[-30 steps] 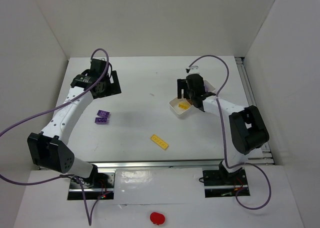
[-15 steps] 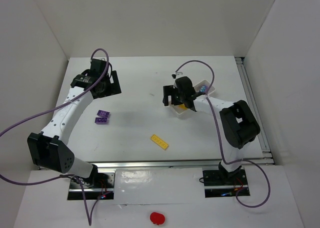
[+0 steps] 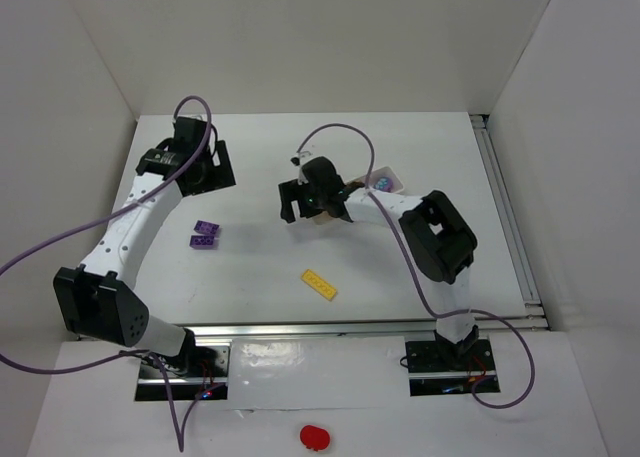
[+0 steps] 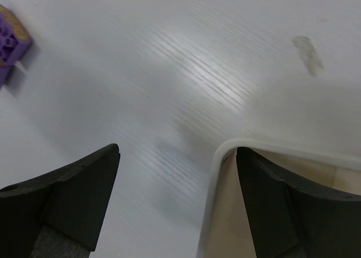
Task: Sort the legos into containers by color
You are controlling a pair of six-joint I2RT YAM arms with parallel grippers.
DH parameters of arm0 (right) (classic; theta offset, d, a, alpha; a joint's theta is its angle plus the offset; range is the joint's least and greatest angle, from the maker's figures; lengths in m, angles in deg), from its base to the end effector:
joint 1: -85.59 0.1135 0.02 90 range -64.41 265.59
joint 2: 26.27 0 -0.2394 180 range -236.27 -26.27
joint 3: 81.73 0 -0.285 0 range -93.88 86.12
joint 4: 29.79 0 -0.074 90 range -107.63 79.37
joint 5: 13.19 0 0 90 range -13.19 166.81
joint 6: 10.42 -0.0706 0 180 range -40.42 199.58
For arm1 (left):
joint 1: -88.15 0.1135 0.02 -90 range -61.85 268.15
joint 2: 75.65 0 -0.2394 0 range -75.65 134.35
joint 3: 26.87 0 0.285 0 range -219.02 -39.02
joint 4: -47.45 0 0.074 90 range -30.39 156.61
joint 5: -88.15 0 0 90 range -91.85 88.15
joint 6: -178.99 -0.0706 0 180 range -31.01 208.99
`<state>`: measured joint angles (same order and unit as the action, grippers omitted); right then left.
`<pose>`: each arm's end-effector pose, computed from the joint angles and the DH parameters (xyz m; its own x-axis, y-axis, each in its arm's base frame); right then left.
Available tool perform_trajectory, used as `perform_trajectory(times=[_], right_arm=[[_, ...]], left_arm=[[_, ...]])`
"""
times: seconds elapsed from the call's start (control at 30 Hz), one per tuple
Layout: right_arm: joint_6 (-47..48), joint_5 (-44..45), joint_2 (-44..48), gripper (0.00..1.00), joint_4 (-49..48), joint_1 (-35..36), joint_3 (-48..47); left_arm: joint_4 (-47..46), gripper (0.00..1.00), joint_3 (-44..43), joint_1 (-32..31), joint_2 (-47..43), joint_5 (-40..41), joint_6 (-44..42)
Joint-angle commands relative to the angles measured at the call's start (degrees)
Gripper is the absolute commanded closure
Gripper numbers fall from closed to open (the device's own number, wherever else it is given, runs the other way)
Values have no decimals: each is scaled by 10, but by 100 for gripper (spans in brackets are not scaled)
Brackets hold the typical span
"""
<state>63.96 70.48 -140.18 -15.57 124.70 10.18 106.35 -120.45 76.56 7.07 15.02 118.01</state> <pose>0.3706 0.3113 0.1155 -0.6672 -0.1975 -0.7182 -0.5325 0.8007 0.2745 0.3609 -0.0531 0.2994 -0.6381 -0.3430 -0.6894 -0.3515 0.9263 -0.1356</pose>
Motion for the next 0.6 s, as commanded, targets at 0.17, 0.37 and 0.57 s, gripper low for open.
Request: perform_trajectory(times=[0.17,0.37,0.57], right_arm=[[-9,-41,-98,9,10,61,-163],[-4,-1,-82,9,25,69,-181],[31,67,21,9,61,69,-122]], left_arm=[[5,0,-5,62,-42,18,-21],[5,0,43,100,-37,-15,21],[11,0,72,112,-8,-39,51]])
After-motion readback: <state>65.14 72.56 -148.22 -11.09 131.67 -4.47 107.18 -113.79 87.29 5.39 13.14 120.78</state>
